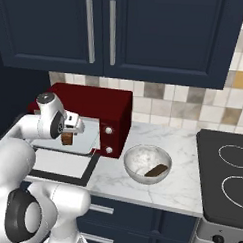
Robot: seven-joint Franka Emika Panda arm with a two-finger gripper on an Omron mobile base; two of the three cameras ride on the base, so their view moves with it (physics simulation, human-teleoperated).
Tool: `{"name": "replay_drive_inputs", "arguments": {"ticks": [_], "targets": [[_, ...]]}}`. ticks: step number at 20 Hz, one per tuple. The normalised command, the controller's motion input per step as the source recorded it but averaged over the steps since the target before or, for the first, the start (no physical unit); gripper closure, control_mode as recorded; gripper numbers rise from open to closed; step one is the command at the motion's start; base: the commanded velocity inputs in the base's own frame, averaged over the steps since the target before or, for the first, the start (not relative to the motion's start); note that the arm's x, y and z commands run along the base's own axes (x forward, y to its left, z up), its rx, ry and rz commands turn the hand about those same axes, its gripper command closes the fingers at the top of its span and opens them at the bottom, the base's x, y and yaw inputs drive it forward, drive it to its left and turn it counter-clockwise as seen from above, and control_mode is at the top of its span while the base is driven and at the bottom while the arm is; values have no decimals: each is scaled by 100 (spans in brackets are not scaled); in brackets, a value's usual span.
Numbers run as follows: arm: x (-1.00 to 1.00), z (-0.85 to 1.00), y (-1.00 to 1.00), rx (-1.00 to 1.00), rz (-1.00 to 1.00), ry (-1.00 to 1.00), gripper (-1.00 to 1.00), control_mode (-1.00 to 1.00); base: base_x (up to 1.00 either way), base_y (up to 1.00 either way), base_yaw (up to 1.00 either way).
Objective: Pick up the heated bread from the toaster oven and place it in the bowl. Then move the bread bowl to the dining counter.
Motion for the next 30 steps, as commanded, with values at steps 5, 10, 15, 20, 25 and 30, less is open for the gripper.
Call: {"name": "replay_drive_inputs", "arguments": {"ticks": [5, 10, 15, 20, 25, 30], "targets": [[17, -26, 17, 0, 0, 0, -100, -100, 0, 0, 0], [21, -24, 0, 0, 0, 0, -100, -100, 0, 0, 0], [5, -33, 0, 0, 0, 0, 100, -100, 0, 0, 0], [3, -5, 0, 0, 0, 2, 100, -100, 0, 0, 0], [-3, 0, 0, 0, 0, 0, 100, -100, 0, 0, 0], [-35, 3, -11, 0, 0, -2, 100, -100, 0, 0, 0]]}}
